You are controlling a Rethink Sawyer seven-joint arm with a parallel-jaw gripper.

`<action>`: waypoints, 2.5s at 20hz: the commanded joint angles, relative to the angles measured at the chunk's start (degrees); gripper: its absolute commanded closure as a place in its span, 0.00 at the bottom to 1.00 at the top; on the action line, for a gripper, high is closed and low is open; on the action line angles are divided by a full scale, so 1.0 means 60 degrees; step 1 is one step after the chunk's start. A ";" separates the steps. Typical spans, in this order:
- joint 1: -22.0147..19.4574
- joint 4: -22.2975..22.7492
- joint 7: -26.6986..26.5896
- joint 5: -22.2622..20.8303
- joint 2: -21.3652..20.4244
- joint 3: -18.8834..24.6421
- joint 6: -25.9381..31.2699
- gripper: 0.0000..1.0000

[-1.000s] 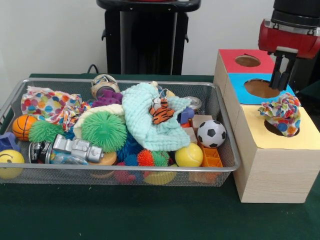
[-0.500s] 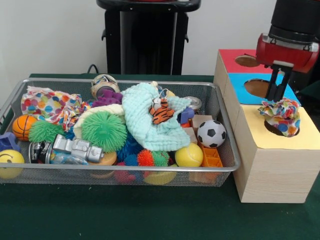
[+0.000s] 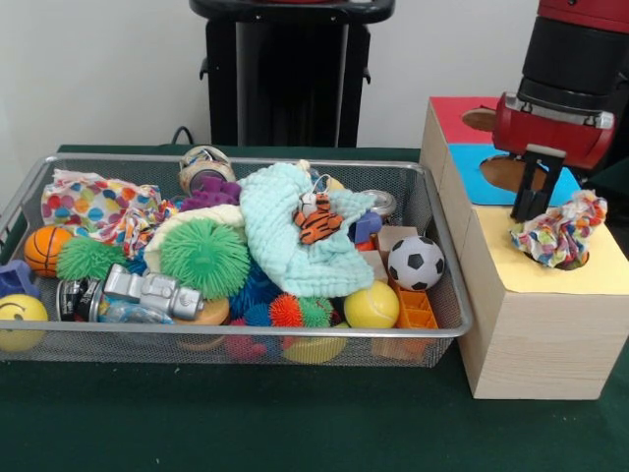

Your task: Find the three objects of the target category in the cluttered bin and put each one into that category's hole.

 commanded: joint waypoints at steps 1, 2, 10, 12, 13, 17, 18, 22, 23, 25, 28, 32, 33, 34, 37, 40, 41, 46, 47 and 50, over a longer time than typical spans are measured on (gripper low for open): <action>-0.0087 -0.0313 0.2481 0.0501 0.0677 0.0542 -0.0263 1.00; -0.0065 -0.0363 0.2500 0.0528 0.0690 0.0512 -0.0183 1.00; -0.0205 -0.0407 0.2280 0.0599 0.0406 0.0630 0.0266 1.00; -0.0146 -0.0375 0.2314 0.0623 0.0399 0.0621 0.0260 1.00; -0.0105 -0.0396 0.2325 0.0616 0.0368 0.0573 0.0402 1.00; 0.0187 -0.0532 0.2416 0.0438 0.0105 0.0036 0.1320 1.00; 0.0223 -0.0524 0.2377 0.0370 0.0038 -0.0070 0.1480 1.00; 0.0269 -0.0486 0.2285 0.0239 -0.0006 -0.0305 0.1896 1.00; 0.0304 -0.0505 0.2278 0.0208 -0.0015 -0.0388 0.1989 1.00; 0.0335 -0.0630 0.2307 0.0216 0.0007 -0.0471 0.2180 1.00; 0.0365 -0.0743 0.2362 0.0245 0.0045 -0.0523 0.2399 1.00; 0.0422 -0.0775 0.2392 0.0247 0.0140 -0.0583 0.2484 1.00; 0.0413 -0.0868 0.2382 0.0263 0.0190 -0.0552 0.2508 1.00; 0.0332 -0.0879 0.2327 0.0321 0.0185 -0.0446 0.2434 1.00; 0.0292 -0.0946 0.2550 0.0649 0.0275 -0.0179 0.1979 1.00; 0.0355 -0.1455 0.2659 0.0702 0.0543 -0.0266 0.2027 1.00; 0.0377 -0.1643 0.2689 0.0707 0.0649 -0.0318 0.2089 1.00; 0.0214 -0.2333 0.2563 0.0682 0.1095 -0.0413 0.2263 1.00; 0.0180 -0.2439 0.2547 0.0688 0.1169 -0.0414 0.2268 1.00; 0.0084 -0.2609 0.2476 0.0671 0.1328 -0.0438 0.2190 1.00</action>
